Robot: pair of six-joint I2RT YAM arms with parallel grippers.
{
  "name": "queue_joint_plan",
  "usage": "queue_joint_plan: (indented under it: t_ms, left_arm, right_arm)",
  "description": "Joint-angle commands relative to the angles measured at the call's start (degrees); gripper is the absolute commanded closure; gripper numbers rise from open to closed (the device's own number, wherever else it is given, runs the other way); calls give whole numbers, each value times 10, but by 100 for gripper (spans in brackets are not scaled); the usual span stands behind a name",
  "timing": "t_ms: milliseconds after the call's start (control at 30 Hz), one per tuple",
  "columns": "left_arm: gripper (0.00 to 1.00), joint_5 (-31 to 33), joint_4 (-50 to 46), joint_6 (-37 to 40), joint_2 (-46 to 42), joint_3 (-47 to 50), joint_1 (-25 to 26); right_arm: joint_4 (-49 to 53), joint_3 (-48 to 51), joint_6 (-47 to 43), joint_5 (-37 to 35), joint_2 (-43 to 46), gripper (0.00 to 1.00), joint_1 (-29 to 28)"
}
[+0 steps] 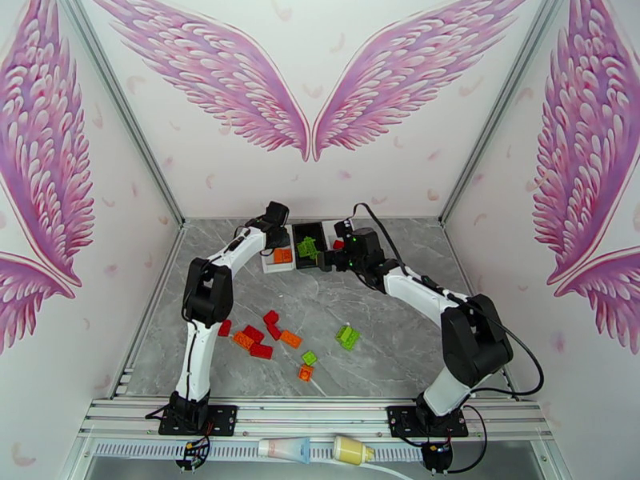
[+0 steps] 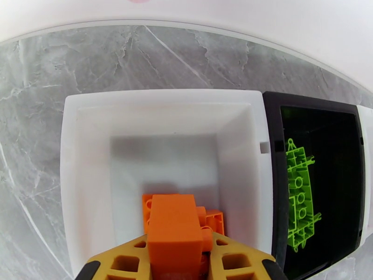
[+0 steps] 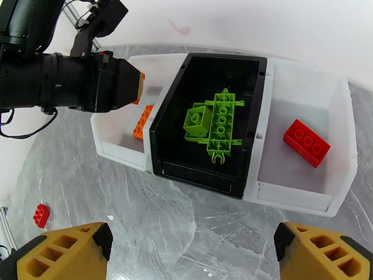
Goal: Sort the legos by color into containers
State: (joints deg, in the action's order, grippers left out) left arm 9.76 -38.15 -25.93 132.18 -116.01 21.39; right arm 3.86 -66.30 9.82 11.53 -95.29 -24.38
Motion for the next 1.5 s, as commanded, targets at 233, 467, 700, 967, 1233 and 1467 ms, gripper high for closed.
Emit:
queue_joint_plan:
  t_ms: [233, 467, 700, 967, 1233, 1467]
  left_arm:
    - [55, -9, -8, 1, -76, 18, -5]
    - [32, 0, 18, -6, -169, 93, -13]
    - [9, -16, 62, -17, -259, 193, -38]
    - [1, -31, 88, -18, -332, 287, -88]
    - [1, -53, 94, -9, -367, 331, -138]
    - [1, -65, 102, -11, -378, 350, -155]
  right_arm:
    - [54, -10, -96, -10, 28, 3, -46]
    - [107, -14, -125, -17, 26, 3, -110]
    - [123, -13, -89, -35, 1, 3, -193]
    - [175, -70, -10, -105, -68, 2, -277]
    - [267, -151, 43, -121, -157, 6, -311]
    - [322, -222, 59, -104, -222, 16, -329]
